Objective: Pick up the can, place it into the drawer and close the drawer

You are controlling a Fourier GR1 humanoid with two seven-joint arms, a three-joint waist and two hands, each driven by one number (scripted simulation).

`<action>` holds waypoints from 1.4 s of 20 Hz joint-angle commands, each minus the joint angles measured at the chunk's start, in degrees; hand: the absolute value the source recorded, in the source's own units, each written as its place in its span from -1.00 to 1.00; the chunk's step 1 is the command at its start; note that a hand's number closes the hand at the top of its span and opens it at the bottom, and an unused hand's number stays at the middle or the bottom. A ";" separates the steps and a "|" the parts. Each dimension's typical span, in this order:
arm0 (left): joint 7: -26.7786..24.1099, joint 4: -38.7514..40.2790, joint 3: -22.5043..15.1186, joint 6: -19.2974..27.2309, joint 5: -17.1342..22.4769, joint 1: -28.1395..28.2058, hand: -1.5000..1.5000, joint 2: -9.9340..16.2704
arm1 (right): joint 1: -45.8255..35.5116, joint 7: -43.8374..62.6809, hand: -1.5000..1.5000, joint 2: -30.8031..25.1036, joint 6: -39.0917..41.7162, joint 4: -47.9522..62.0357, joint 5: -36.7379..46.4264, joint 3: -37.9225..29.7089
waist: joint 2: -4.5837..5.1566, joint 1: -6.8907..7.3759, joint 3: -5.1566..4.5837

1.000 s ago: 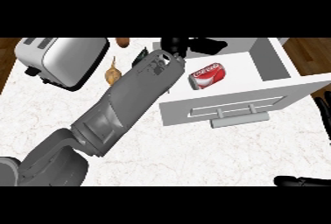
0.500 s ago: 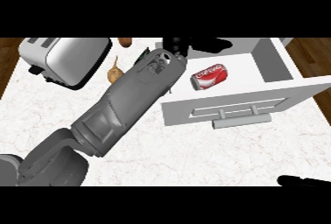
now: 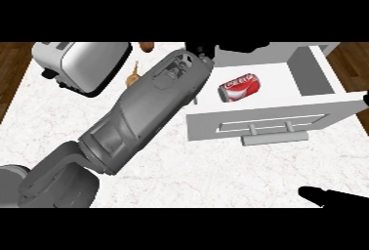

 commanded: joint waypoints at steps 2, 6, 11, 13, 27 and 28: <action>-0.26 -0.05 -0.30 1.55 1.09 -1.11 -1.00 0.00 | -1.06 -1.98 -1.00 -2.75 -0.62 3.06 11.38 4.68 | -0.26 1.12 0.02; -1.85 -0.35 0.54 -0.11 0.64 1.20 -1.00 0.00 | -3.29 -3.17 -1.00 -2.97 -5.25 10.48 22.95 8.53 | -0.55 3.81 -0.03; 1.45 -0.41 0.92 -0.04 0.16 -1.03 -1.00 0.00 | -5.37 -2.76 -1.00 -1.96 -8.59 17.48 33.06 14.71 | -0.83 4.24 -0.03; 1.30 -3.78 0.23 -0.05 -0.91 2.28 -1.00 1.02 | -6.67 -1.53 -1.00 -1.89 -10.43 22.23 36.86 14.53 | -1.28 5.72 -0.07; 15.77 -21.95 -1.57 -0.12 -6.21 7.52 -1.00 15.06 | -20.26 -6.36 -1.00 3.94 -28.10 53.97 41.89 9.17 | -1.56 7.59 -0.02; 16.91 -21.04 -1.68 1.15 -7.30 6.07 -1.00 13.85 | -21.49 -7.97 -1.00 4.16 -29.67 55.83 41.68 9.01 | -1.41 6.74 0.01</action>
